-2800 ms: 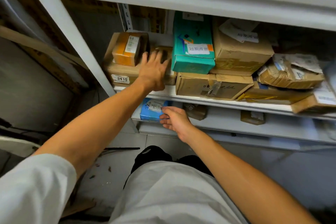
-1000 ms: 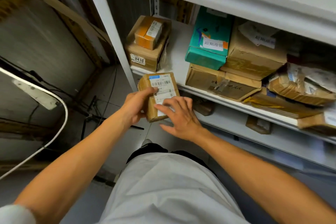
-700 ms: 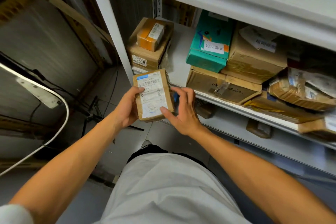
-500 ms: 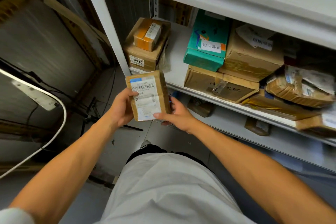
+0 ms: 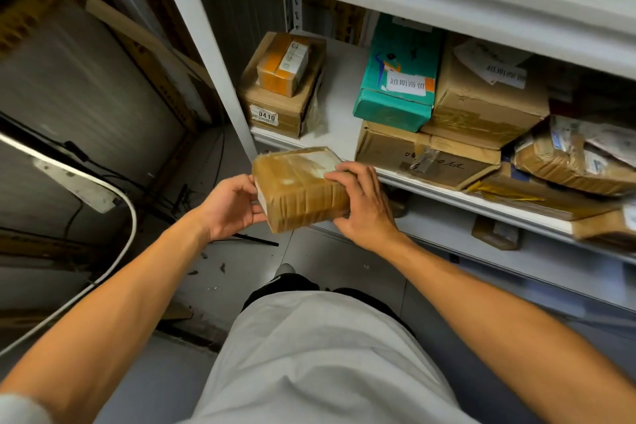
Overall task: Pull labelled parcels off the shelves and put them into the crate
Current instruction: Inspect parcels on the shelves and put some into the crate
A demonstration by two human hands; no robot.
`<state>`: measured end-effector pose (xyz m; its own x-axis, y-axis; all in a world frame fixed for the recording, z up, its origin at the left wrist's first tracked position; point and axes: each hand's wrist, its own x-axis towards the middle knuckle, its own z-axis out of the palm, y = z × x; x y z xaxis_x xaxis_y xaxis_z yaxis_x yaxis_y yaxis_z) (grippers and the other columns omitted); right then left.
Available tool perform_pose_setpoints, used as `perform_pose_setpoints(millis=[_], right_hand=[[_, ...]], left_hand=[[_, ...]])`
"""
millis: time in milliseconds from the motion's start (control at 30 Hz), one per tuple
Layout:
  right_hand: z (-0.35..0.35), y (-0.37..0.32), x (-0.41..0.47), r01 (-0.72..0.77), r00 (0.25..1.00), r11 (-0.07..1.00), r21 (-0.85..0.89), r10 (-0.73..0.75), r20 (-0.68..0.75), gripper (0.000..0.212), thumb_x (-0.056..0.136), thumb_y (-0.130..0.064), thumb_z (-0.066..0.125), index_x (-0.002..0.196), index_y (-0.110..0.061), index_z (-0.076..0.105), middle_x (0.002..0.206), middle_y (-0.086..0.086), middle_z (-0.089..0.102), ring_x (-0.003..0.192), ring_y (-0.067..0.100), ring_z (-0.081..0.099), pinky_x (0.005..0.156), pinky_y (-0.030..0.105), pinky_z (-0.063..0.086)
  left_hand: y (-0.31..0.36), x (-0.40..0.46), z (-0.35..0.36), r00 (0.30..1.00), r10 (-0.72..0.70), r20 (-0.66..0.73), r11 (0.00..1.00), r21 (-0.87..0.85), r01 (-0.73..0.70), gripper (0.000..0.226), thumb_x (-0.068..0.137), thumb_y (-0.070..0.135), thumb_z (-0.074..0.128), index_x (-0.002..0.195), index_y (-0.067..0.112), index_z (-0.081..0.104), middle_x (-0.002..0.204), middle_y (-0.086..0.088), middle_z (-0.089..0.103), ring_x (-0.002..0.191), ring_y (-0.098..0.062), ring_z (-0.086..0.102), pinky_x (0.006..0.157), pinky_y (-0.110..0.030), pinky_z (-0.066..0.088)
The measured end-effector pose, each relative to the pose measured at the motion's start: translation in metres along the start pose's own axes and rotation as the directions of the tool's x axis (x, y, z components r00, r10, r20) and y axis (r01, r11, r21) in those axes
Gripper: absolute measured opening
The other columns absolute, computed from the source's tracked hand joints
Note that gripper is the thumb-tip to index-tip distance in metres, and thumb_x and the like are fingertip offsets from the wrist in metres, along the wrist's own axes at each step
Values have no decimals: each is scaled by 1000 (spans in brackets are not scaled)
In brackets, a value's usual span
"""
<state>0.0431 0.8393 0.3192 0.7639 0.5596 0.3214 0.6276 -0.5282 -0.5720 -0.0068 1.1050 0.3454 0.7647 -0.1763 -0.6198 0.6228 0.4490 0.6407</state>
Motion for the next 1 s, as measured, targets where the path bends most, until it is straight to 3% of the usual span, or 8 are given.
perform_pose_setpoints(millis=[100,167,300,433,533,700,900,1000], right_hand=[[0,-5,1,-331,943,894,302,306,127,94,68,-39,89,146,-23,39,140,-4,42,127,10,45,106,27,44],[4,-9,1,-493,869,747,446,444,217,91,71,-50,84,147,-23,40,142,-5,52,126,8,53,103,22,46],[10,-18,8,-610,750,347,712,543,378,38,97,-29,65,131,-17,55,127,8,68,107,24,70,89,37,59],[11,-26,32,-589,667,107,801,625,406,36,101,-38,53,129,-15,59,114,8,73,91,25,72,79,36,60],[16,-30,47,-533,622,46,845,698,355,34,102,-42,51,123,-18,63,114,7,74,91,20,70,71,30,55],[25,-32,47,-504,571,10,864,754,324,30,100,-42,57,121,-22,63,113,3,75,98,19,72,76,31,55],[47,-45,25,-525,538,22,851,784,311,69,79,-54,67,133,-17,44,112,10,71,72,22,67,66,32,54],[58,-47,21,-546,466,-2,838,831,305,58,91,-48,68,129,-15,41,111,12,70,68,23,66,67,34,55]], left_hand=[[1,2,-6,998,37,-46,997,75,-33,59,82,58,58,121,14,60,98,-12,65,80,-24,66,77,-35,56],[2,5,-5,992,114,-49,979,175,-104,86,69,78,64,133,20,60,102,-8,69,88,-22,66,86,-37,52],[11,12,6,973,229,36,862,457,-220,71,76,60,68,143,45,48,137,4,62,125,-18,60,102,-46,49],[24,16,19,972,209,112,842,485,-237,85,77,41,84,146,56,36,143,4,57,124,-19,61,95,-47,56],[34,25,28,958,263,117,795,537,-283,92,76,34,83,150,54,31,144,3,55,126,-19,60,92,-45,59],[38,36,26,960,229,159,794,540,-279,92,78,27,80,153,46,31,144,6,55,128,-15,57,91,-37,58],[29,34,9,969,96,227,846,494,-200,86,73,30,78,150,41,41,136,2,64,120,-21,62,95,-40,49],[34,41,8,970,27,243,841,518,-153,85,67,35,76,146,39,46,133,1,66,118,-22,60,92,-39,47]])
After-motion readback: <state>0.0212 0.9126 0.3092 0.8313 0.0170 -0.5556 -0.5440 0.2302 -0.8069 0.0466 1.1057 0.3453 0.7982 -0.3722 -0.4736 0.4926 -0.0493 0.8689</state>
